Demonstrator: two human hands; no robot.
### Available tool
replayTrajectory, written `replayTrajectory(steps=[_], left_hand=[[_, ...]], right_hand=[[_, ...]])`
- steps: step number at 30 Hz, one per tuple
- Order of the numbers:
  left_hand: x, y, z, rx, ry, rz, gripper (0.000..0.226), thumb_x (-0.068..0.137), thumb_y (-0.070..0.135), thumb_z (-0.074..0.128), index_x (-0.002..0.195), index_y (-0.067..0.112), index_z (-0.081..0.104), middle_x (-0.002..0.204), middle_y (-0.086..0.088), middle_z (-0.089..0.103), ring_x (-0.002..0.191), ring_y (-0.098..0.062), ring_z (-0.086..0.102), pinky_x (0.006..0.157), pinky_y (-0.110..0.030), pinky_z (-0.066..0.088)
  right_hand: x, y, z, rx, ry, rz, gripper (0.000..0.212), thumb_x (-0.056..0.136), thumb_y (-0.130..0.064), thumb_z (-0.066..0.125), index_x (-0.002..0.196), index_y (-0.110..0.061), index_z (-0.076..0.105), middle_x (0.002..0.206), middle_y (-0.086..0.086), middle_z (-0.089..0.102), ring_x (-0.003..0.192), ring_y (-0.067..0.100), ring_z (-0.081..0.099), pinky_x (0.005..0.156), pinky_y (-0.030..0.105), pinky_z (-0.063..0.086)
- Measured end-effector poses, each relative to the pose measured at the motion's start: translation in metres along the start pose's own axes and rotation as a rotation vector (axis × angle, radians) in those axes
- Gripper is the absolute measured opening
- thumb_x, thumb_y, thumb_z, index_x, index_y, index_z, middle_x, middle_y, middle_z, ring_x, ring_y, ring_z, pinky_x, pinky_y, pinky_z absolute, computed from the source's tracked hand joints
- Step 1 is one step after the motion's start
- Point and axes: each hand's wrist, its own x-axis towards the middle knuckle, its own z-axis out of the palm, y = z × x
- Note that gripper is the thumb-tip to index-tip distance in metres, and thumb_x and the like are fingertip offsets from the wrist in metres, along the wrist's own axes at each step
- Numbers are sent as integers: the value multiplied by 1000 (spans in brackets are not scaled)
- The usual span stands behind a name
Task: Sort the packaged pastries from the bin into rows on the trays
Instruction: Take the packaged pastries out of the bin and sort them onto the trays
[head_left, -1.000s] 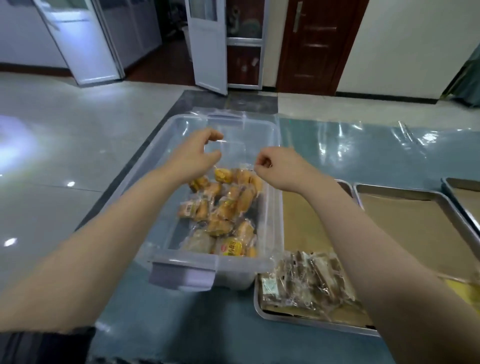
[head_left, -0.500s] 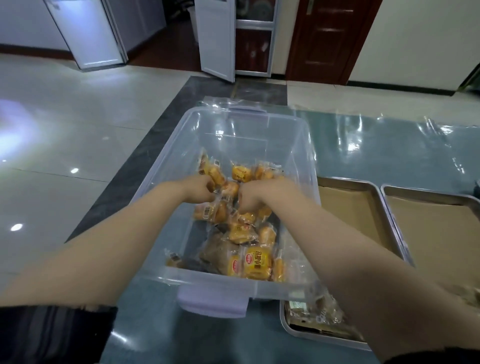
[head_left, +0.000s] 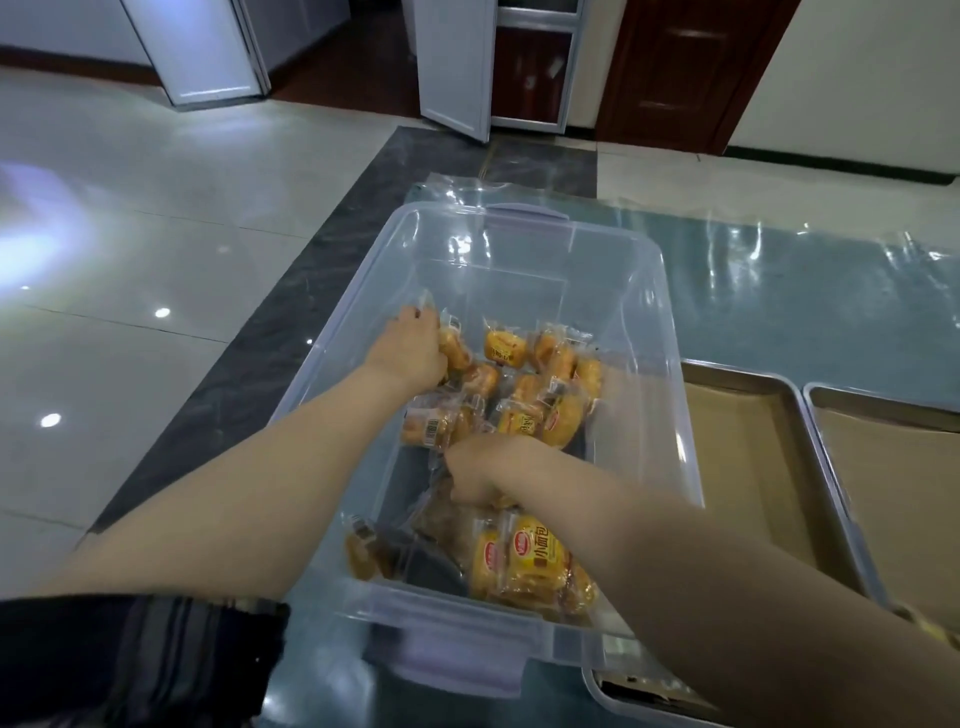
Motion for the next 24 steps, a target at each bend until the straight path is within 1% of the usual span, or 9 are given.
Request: replayTrajectory(steps=[3,6,10,14,15,17,19,21,24], left_hand=[[9,1,4,7,31,3,47,90,10,54,135,4,40,140,-19,37,119,-37,46,96,-41,42],[16,3,10,32,-77,-30,55,91,10,53,141,2,32,146,-22,30,124,-40,43,100,-44,41],[14,4,13,177,-187,-8,52,91,13,54,139,5,36,147,-21,31,125,-39,41,100,-45,41],[10,7,9,361,-249,-1,47,92,11,53,138,5,42,156,-21,16,128,-36,41,101,-42,43],[9,9,6,407,-283,-3,46,92,10,53,137,4,44,155,-20,18,125,-35,44,98,-41,45],[8,11,1,475,-352,-3,38,92,9,52,129,3,52,139,-17,40,110,-30,54,90,-37,47],[8,12,-4,533,-440,4,24,92,13,54,113,5,62,105,-9,57,89,-23,59,81,-33,50],[5,16,-7,591,-500,17,15,93,17,54,100,7,62,92,-6,58,81,-21,57,74,-32,47],[4,21,-5,609,-478,54,9,92,15,54,85,10,53,87,-5,55,84,-21,56,79,-33,48]], right_hand=[[1,1,0,31,-12,-1,13,95,-20,54,98,-9,60,84,4,59,70,18,57,55,26,44],[3,3,2,42,-91,19,23,94,-20,53,110,-7,61,93,7,63,73,19,59,57,27,45],[1,5,6,6,-184,14,49,91,-19,53,138,-7,48,123,12,60,95,25,62,58,29,44],[-4,4,7,-76,-271,-23,63,91,-12,51,151,-11,30,141,14,47,80,18,55,57,28,44],[-6,4,5,-109,-300,-21,63,92,-11,50,152,-12,30,144,13,45,77,16,53,57,27,45],[-13,4,-4,-182,-347,17,54,95,-14,51,148,-12,39,128,9,54,74,16,52,60,28,47],[-25,7,-17,-267,-319,73,45,96,-22,55,139,-11,50,111,6,57,91,23,59,73,33,49],[-37,10,-28,-278,-297,117,54,92,-36,63,139,-11,51,128,7,54,116,29,56,89,37,48],[-44,9,-28,-292,-348,96,76,81,-52,73,142,-14,48,140,6,49,127,31,49,102,42,44]])
